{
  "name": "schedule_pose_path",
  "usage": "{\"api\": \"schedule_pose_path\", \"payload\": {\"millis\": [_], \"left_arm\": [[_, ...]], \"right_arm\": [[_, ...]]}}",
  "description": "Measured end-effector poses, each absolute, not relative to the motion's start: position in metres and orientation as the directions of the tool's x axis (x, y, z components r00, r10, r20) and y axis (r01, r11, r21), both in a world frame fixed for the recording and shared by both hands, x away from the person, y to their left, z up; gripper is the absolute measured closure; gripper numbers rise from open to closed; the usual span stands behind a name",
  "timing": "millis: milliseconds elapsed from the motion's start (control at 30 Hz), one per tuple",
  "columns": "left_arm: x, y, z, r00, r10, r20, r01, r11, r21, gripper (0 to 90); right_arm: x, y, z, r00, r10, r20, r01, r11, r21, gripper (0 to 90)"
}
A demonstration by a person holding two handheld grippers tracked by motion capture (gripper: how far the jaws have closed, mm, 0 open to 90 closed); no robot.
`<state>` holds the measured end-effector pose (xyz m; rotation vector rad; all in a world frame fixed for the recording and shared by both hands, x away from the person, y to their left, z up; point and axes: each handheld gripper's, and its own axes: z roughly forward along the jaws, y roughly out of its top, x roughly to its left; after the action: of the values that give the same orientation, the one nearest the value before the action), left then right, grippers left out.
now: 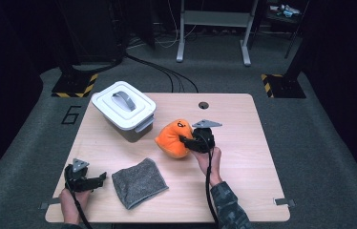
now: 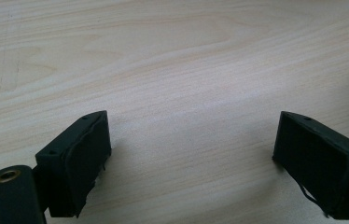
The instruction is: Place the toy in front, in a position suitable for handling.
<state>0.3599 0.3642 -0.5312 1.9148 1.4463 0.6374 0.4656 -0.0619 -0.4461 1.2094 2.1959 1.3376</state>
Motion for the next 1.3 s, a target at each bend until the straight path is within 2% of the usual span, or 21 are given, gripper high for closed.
{"api": "schedule_pose_path", "payload": {"millis": [167,333,400,500,667,967,1300], "left_arm": [[0.36,0.364,-0.531,0.274,0.962,-0.002,0.647,-0.183,0.74,10.7],[0.36,0.364,-0.531,0.274,0.962,-0.001,0.647,-0.184,0.74,10.7],[0.36,0.364,-0.531,0.274,0.962,-0.001,0.647,-0.184,0.74,10.7],[0.36,0.364,-0.531,0.274,0.962,-0.001,0.647,-0.184,0.74,10.7],[0.36,0.364,-0.531,0.274,0.962,-0.001,0.647,-0.184,0.74,10.6],[0.36,0.364,-0.531,0.274,0.962,0.0,0.647,-0.184,0.74,10.6],[0.36,0.364,-0.531,0.277,0.961,-0.003,0.645,-0.184,0.741,10.4]], "right_arm": [[0.473,-0.053,-0.448,-0.592,0.791,0.152,0.494,0.207,0.844,58.3],[0.485,-0.043,-0.465,-0.579,0.802,0.144,0.524,0.23,0.82,53.9],[0.488,-0.041,-0.472,-0.57,0.809,0.146,0.536,0.231,0.812,46.9],[0.489,-0.045,-0.47,-0.562,0.813,0.153,0.546,0.225,0.807,28.7],[0.482,-0.054,-0.462,-0.58,0.804,0.132,0.541,0.259,0.8,15.7],[0.452,-0.094,-0.456,-0.582,0.801,0.141,0.532,0.245,0.81,5.4],[0.415,-0.159,-0.484,-0.506,0.854,0.12,0.576,0.232,0.784,0.0]]}}
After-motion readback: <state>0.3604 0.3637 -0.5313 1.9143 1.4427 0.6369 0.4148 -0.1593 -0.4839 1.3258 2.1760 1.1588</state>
